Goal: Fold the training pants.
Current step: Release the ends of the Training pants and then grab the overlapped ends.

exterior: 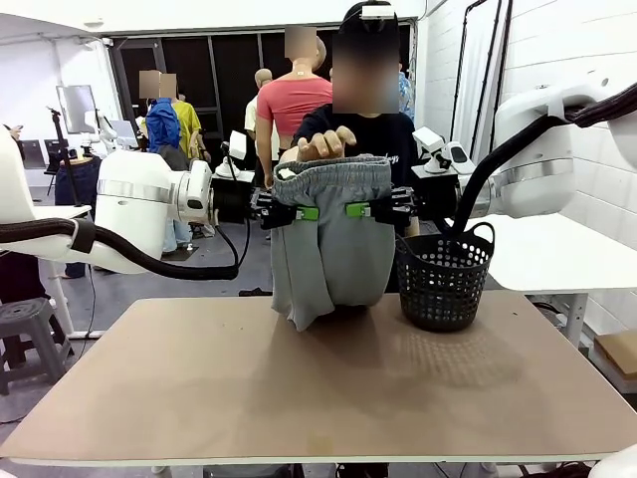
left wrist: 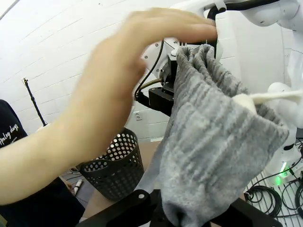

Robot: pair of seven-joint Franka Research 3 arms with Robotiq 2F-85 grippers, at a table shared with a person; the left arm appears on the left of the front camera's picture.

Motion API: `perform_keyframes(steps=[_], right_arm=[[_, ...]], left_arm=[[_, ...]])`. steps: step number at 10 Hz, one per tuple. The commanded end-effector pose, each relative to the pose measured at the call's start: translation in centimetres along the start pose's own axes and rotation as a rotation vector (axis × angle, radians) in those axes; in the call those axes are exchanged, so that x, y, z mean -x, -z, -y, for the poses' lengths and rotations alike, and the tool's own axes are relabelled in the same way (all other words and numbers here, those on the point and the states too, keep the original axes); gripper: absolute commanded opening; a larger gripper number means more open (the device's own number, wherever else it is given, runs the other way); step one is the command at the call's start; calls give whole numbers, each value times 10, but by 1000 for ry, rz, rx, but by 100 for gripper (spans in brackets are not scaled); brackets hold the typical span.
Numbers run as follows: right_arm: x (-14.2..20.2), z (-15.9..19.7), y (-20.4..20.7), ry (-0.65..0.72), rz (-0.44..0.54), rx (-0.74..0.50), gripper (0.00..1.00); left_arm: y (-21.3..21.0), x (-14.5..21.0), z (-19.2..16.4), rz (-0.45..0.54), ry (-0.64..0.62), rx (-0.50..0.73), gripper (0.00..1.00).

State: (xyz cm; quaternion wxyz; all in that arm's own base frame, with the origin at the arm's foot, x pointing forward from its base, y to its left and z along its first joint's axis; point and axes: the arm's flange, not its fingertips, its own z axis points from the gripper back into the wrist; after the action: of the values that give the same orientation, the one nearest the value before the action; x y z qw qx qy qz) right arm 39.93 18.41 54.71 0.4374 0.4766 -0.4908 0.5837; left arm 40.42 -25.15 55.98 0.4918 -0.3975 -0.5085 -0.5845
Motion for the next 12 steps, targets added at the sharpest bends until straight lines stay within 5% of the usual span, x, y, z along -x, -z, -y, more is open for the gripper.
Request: perform_keyframes(steps=[1,12], right_arm=[[-3,-1,1,-5,3,-4,0],[-3,-1,1,-5,3,-4,0]], left_arm=[[-1,-1,4,30,9,-7,0],[-1,-1,4,30,9,-7,0]])
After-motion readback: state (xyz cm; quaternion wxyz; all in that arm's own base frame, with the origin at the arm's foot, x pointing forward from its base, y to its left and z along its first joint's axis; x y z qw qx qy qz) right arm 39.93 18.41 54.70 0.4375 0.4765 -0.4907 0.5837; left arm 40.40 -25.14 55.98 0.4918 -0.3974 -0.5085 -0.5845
